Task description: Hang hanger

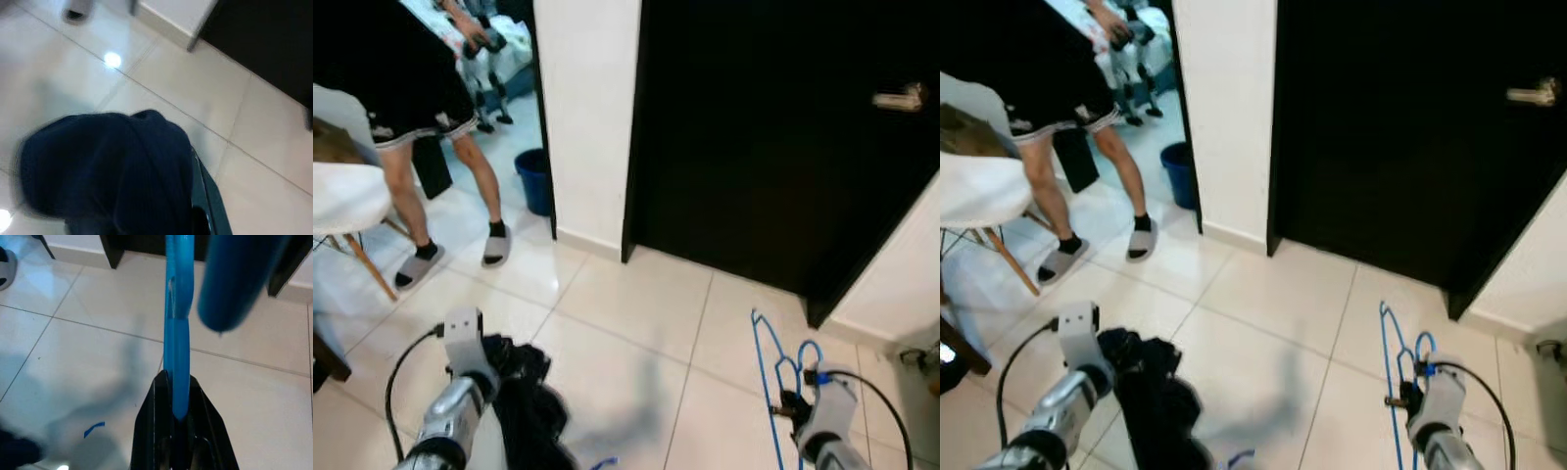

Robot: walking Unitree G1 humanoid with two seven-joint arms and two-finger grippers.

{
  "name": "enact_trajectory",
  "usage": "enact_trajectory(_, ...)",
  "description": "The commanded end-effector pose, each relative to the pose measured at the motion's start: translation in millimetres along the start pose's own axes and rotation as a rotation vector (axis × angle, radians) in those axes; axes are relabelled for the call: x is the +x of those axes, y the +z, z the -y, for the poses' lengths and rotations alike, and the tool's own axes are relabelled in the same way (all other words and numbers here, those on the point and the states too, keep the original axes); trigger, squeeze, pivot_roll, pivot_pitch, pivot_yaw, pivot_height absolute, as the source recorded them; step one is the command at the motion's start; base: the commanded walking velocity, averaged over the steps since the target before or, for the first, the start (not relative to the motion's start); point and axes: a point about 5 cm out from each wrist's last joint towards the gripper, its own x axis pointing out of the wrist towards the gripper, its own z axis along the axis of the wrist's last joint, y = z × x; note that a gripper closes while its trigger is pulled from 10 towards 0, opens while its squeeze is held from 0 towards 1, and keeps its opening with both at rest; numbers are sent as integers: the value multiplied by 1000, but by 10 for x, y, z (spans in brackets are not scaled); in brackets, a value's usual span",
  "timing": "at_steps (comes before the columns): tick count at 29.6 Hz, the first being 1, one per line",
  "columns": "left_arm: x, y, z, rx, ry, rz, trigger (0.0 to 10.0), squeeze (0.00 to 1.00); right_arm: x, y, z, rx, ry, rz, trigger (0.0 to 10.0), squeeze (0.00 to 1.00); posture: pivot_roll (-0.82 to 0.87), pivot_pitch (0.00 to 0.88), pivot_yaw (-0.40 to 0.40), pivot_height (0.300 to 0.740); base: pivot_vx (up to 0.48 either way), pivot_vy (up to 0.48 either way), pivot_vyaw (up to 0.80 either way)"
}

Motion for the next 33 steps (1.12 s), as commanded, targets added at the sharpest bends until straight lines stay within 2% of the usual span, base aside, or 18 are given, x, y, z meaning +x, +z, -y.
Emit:
enact_trajectory(1, 10, 101, -36, 19, -2, 36, 10000, 0, 4, -15, -59, 7, 19, 4, 10000, 0, 6, 76, -25, 740, 0, 0, 800)
enact_trajectory(13, 45, 139, -1, 37, -19, 25, 10000, 0, 12, 27, -89, 9, 25, 27, 10000, 0, 20, 88, -17, 740, 0, 0, 792)
enact_trajectory(26, 47, 156, -16, 37, -24, 23, 10000, 0, 22, 32, -102, 25, 21, 26, 10000, 0, 24, 113, -13, 740, 0, 0, 0)
enact_trajectory(27, 52, 174, -16, 39, -29, 26, 10000, 0, 25, 46, -107, 25, 22, 30, 10000, 0, 28, 149, -15, 740, 0, 0, 0)
enact_trajectory(33, 63, 224, -27, 45, -42, 31, 10000, 0, 28, 74, -133, 21, 24, 41, 10000, 0, 33, 159, -13, 740, 0, 0, 0)
